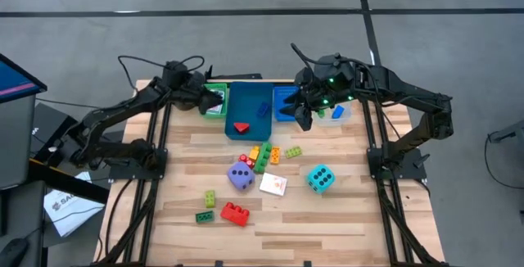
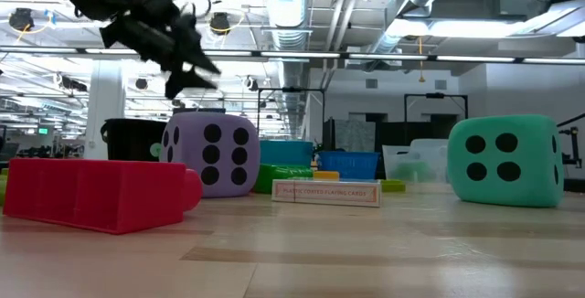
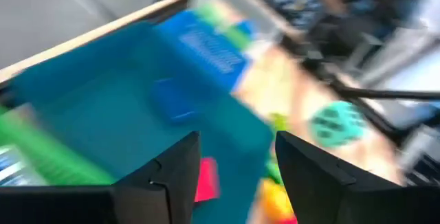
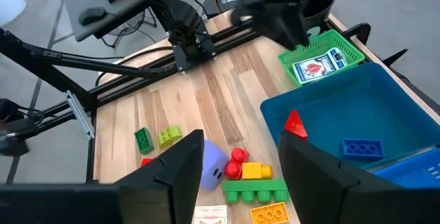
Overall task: Pick & Place Toys
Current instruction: Put the small light green game piece into the dark blue bin
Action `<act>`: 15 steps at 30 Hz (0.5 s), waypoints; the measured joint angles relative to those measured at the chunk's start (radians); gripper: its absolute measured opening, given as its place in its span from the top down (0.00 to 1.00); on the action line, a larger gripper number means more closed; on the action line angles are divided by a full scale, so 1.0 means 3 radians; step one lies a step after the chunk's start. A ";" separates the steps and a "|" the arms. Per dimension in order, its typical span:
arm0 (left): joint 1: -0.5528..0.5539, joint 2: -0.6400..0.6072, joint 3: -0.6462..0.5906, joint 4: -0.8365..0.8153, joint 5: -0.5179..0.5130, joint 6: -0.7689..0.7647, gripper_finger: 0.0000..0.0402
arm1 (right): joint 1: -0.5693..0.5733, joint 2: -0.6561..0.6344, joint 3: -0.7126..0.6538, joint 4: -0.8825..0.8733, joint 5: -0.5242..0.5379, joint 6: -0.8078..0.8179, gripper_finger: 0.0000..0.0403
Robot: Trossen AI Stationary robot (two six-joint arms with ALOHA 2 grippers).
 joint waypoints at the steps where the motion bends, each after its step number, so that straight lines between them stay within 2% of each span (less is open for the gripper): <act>1: -0.0055 -0.0078 0.0000 0.0021 0.0027 0.0000 0.54 | 0.0000 0.0000 0.0000 0.0000 0.0016 0.0009 0.54; 9: -0.0584 -0.0870 0.0002 0.0361 -0.0124 0.0150 0.54 | 0.0001 0.0000 0.0000 0.0000 0.0167 0.0257 0.54; 15: -0.0976 -0.1242 0.0003 0.0314 -0.0213 0.0253 0.51 | 0.0000 0.0000 0.0000 0.0001 0.0183 0.0437 0.54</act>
